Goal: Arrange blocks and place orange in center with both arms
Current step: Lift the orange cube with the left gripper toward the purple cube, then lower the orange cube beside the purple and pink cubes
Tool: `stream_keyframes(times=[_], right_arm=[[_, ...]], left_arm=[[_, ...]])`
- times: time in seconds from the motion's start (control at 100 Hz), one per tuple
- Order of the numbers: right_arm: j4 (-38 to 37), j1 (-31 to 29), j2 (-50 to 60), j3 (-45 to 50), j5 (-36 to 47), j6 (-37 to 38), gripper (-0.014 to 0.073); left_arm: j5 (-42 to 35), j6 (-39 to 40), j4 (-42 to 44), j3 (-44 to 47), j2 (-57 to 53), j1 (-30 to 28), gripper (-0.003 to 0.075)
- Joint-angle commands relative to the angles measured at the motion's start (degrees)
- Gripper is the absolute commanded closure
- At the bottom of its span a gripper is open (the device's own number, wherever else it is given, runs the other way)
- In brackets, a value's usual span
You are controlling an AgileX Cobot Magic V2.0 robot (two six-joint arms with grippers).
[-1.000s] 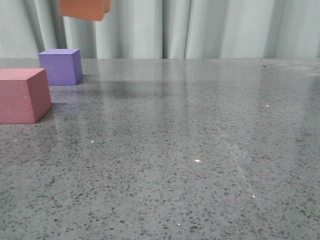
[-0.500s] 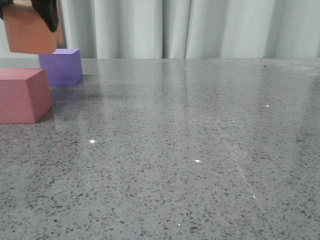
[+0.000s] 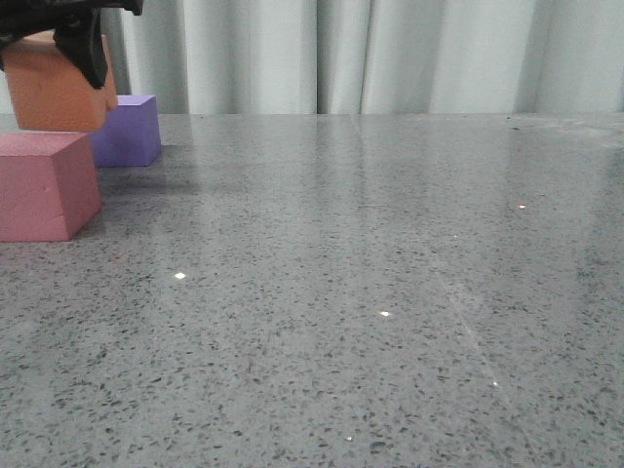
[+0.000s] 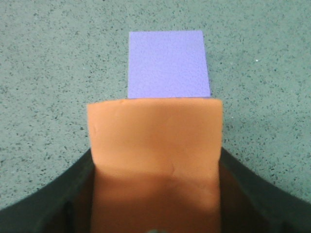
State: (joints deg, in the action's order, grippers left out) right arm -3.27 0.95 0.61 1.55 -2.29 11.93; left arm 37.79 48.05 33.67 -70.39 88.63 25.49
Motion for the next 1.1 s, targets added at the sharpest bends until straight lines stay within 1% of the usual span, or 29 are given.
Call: stream_keyframes(times=[0.0,0.6,0.67,0.71,0.78,0.79,0.81,0.82,0.84,0.87,0.88,0.92,0.98,1.09], right_arm=[[0.09,-0.01,1.11,-0.76,4.8,-0.05,0.0661],[0.09,-0.01,1.11,-0.76,4.8,-0.05,0.0661],[0.09,-0.01,1.11,-0.76,4.8,-0.05,0.0661],[0.09,-0.01,1.11,-0.76,4.8,-0.05,0.0661],[0.09,-0.01,1.11,-0.76,4.8,-0.05,0.0661],[0.09,-0.01,1.11,-0.76,4.8,-0.05,0.0661],[0.09,-0.01,1.11,-0.76,4.8,-0.05,0.0661],[0.09,-0.01,1.11,-0.76,4.8,-0.05,0.0661],[0.09,-0.01,1.11,-0.76,4.8,-0.05,0.0661],[0.09,-0.01,1.11,-0.76,4.8,-0.05,0.0661],[0.09,-0.01,1.11,-0.76,4.8,-0.05,0.0661],[0.09,-0.01,1.11,-0.76,4.8,-0.05,0.0661],[0.09,-0.01,1.11,-0.76,4.8,-0.05,0.0661],[0.09,-0.01,1.11,-0.76,4.8,-0.05,0.0661]], left_arm=[[-2.94,-0.16,0.99,-1.45,-0.6,-0.11,0.0509],[-4.3,-0.16,-0.18,-1.2,4.74,-0.11,0.0508],[-4.3,-0.16,-0.18,-1.2,4.74,-0.11,0.0496],[-4.3,-0.16,-0.18,-1.2,4.74,-0.11,0.0468],[-4.63,-0.35,-0.34,-1.2,4.74,-0.11,0.0372],[-4.65,-0.3,-0.42,-1.2,4.74,-0.11,0.0346],[-4.81,-0.58,-0.62,-1.2,4.74,-0.11,0.0321],[-5.14,-1.24,-1.02,-1.2,4.74,-0.11,0.0279],[-5.41,-1.9,-1.64,-1.2,4.74,-0.11,0.0252],[-5.8,-3.92,-3.65,-1.2,4.74,-0.11,0.0186],[-5.8,-3.92,-4.08,-1.2,4.74,-0.11,0.0186],[-6.27,-6.02,-6.5,-1.2,4.74,-0.37,0.012],[-6.28,-6.75,-7.56,-1.2,4.74,-0.37,0.0087],[-6.28,-7.53,-7.56,-1.2,4.74,-0.37,0.0089]])
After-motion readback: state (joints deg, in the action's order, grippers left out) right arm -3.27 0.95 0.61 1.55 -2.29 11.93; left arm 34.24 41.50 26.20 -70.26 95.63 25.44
